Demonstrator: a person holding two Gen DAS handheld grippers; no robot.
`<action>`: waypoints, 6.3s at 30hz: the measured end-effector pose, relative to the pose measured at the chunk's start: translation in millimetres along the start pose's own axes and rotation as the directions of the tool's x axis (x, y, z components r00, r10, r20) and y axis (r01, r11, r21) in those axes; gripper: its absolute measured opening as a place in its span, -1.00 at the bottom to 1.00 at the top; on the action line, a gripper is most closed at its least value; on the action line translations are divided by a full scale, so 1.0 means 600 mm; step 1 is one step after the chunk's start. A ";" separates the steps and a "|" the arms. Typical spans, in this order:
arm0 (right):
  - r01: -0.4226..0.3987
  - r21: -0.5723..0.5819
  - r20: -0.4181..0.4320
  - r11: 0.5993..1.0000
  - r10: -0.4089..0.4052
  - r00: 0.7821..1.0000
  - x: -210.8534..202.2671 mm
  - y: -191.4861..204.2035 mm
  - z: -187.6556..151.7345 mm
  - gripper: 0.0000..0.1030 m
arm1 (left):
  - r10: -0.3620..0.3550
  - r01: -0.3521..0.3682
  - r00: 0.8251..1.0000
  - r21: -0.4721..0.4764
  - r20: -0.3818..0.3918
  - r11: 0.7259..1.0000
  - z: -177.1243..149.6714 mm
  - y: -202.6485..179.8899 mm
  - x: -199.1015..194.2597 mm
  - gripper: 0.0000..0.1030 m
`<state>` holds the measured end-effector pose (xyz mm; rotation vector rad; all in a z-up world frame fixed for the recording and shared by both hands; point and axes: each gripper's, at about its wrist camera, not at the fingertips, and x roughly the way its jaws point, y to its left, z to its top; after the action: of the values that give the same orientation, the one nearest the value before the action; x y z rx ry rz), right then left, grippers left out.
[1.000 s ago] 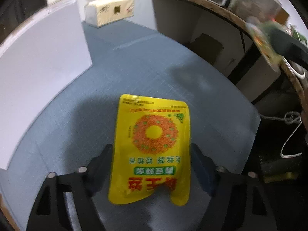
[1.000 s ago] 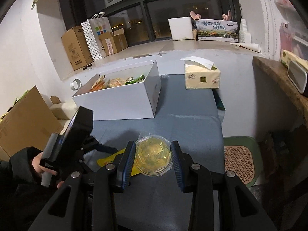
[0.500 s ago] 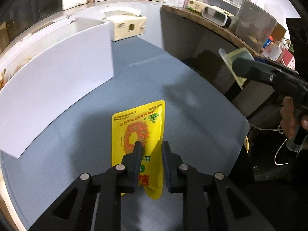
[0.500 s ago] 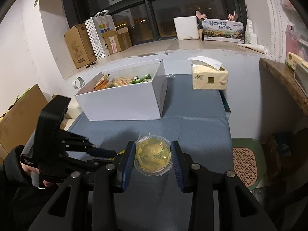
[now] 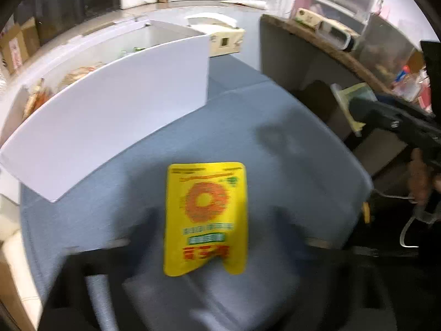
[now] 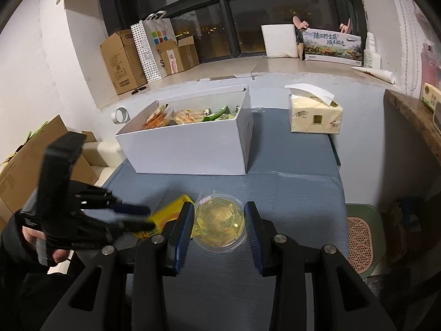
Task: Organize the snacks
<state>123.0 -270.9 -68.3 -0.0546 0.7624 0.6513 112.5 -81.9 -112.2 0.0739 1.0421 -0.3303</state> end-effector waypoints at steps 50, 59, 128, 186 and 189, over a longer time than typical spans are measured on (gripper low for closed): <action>-0.064 -0.130 0.067 0.989 0.074 0.995 0.115 0.071 0.226 -0.20 | 0.198 -0.115 0.939 -0.288 0.280 0.951 0.150 0.247 -0.173 0.10; -0.036 -0.031 -0.005 0.999 0.036 0.999 0.276 0.014 0.344 -0.15 | 0.226 -0.162 0.953 -0.294 0.202 0.942 0.216 0.305 -0.074 0.67; 0.025 -0.117 0.172 0.993 -0.004 0.985 -0.078 0.196 0.098 1.00 | 0.270 -0.143 0.875 -0.317 0.403 0.938 -0.047 0.053 -0.317 1.00; 0.032 -0.103 0.158 0.994 -0.015 0.987 -0.071 0.198 0.093 1.00 | 0.283 -0.160 0.879 -0.323 0.383 0.933 -0.045 0.057 -0.311 1.00; 0.031 -0.103 0.156 0.994 -0.015 0.988 -0.071 0.199 0.092 1.00 | 0.287 -0.165 0.878 -0.320 0.382 0.933 -0.045 0.056 -0.311 1.00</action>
<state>67.3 -182.3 21.7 -0.1080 0.5762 0.6652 14.5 -0.5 30.8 -0.1259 0.6266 0.0243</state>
